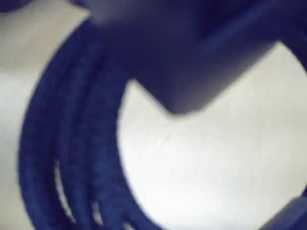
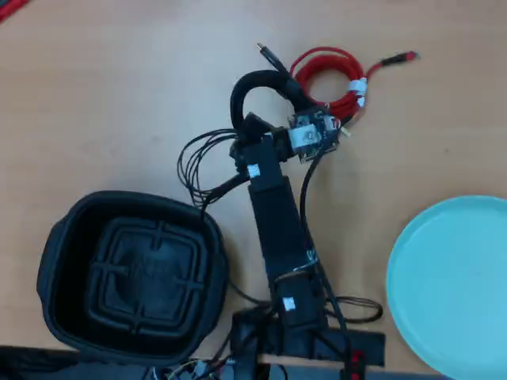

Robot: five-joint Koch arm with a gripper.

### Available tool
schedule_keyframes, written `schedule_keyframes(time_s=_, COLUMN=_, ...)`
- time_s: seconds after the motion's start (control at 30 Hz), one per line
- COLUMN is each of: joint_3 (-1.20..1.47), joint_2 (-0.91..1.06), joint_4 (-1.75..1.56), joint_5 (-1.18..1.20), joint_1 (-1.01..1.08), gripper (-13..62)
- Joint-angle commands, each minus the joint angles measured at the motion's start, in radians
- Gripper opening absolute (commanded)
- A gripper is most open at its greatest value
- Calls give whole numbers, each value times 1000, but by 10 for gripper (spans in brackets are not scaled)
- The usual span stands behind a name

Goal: Put a black charging cable in a black bowl and put a red charging cable in a green bowl

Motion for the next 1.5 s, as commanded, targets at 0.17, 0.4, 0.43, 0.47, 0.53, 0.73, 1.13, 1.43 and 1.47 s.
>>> schedule_keyframes(time_s=0.17, joint_3=-23, joint_2=66, joint_4=-212, joint_5=-129, joint_1=3, gripper=-73)
schedule_keyframes(time_s=0.4, joint_3=-14, joint_2=137, joint_4=-247, joint_5=-356, joint_1=-71, gripper=-73)
schedule_keyframes(time_s=0.43, joint_3=-5, joint_2=161, joint_4=-244, joint_5=-356, joint_1=-78, gripper=-73)
schedule_keyframes(time_s=0.47, joint_3=18, joint_2=195, joint_4=-236, joint_5=-357, joint_1=-89, gripper=-73)
schedule_keyframes(time_s=0.53, joint_3=100, joint_2=285, joint_4=-229, joint_5=-357, joint_1=-126, gripper=-73)
schedule_keyframes(time_s=0.73, joint_3=310, joint_2=500, joint_4=-264, joint_5=-391, joint_1=-302, gripper=-73)
schedule_keyframes(time_s=1.13, joint_3=368, joint_2=545, joint_4=-413, joint_5=-867, joint_1=-621, gripper=-73)
schedule_keyframes(time_s=1.43, joint_3=359, joint_2=541, joint_4=-468, joint_5=-950, joint_1=-874, gripper=-74)
schedule_keyframes(time_s=1.47, joint_3=364, joint_2=540, joint_4=-479, joint_5=-948, joint_1=-911, gripper=-74)
